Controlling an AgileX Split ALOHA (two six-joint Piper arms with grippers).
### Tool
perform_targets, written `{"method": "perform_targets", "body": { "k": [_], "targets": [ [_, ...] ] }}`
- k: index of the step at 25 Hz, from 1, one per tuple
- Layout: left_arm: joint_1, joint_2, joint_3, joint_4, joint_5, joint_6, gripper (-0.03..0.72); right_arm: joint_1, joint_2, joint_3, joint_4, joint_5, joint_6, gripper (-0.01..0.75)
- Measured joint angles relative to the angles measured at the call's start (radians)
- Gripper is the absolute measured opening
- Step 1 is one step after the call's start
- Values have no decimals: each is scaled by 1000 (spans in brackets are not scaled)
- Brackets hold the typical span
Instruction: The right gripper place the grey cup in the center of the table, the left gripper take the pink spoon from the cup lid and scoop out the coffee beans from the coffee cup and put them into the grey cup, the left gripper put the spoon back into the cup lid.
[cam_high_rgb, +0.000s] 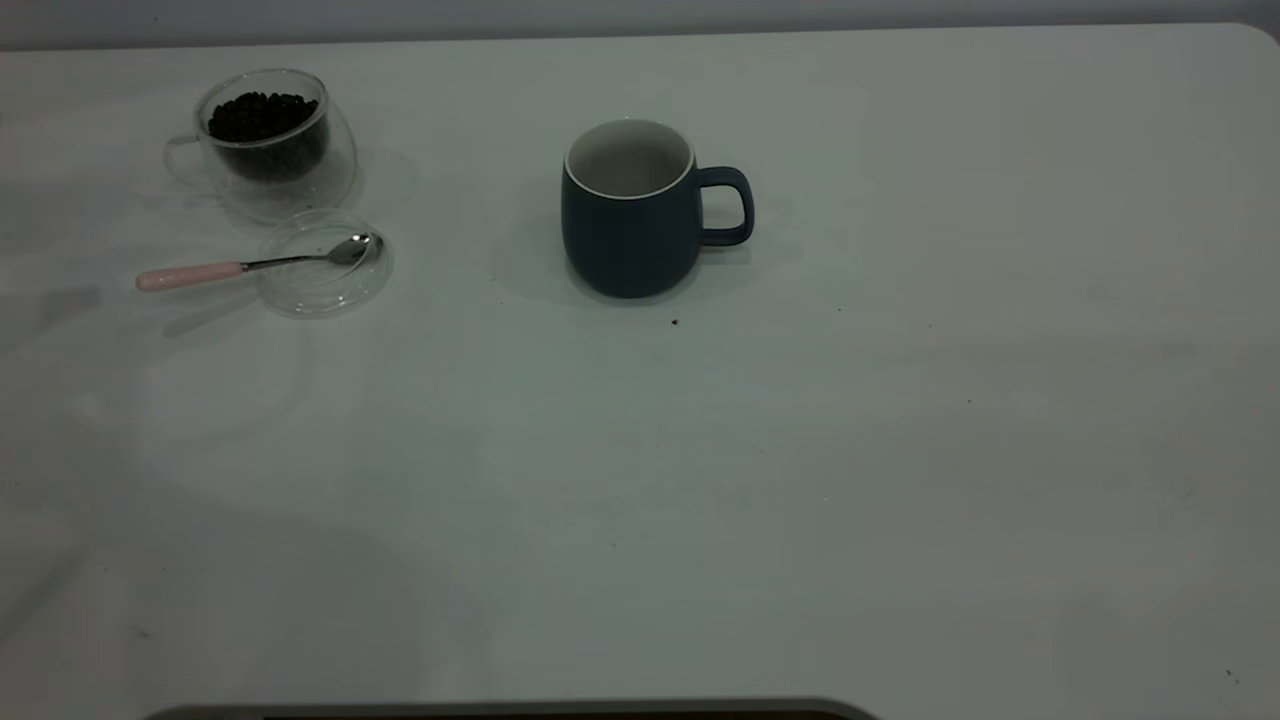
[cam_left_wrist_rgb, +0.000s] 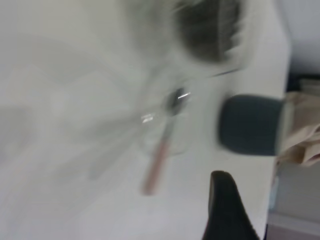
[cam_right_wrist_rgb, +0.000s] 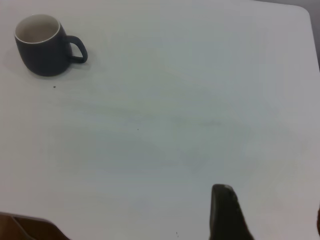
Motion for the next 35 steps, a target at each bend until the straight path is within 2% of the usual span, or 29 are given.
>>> {"method": "perform_targets", "body": {
  "k": [5, 8, 11, 13, 17, 19, 22, 26, 29, 32, 35],
  "targets": [
    [-3, -272, 1, 30, 25, -65, 491, 0, 0, 0, 0, 0, 0, 462],
    [-28, -464, 1, 100, 36, -158, 454, 0, 0, 0, 0, 0, 0, 462],
    [-93, -655, 2, 266, 37, -296, 402, 0, 0, 0, 0, 0, 0, 462],
    [-164, -782, 3, 395, 38, -376, 381, 0, 0, 0, 0, 0, 0, 462],
    [-302, -992, 6, 681, 38, -515, 373, 0, 0, 0, 0, 0, 0, 462],
    [-345, -1088, 8, 807, 38, -597, 374, 0, 0, 0, 0, 0, 0, 462],
    [-364, -1197, 42, 911, 38, -703, 380, 0, 0, 0, 0, 0, 0, 462],
    [-365, -1366, 201, 980, 38, -746, 427, 0, 0, 0, 0, 0, 0, 462],
    [-369, -1501, 379, 983, 27, -750, 496, 0, 0, 0, 0, 0, 0, 462],
    [-397, -1636, 554, 985, -20, -750, 556, 0, 0, 0, 0, 0, 0, 462],
    [-437, -1752, 715, 999, -49, -750, 581, 0, 0, 0, 0, 0, 0, 462]
  ]
}}
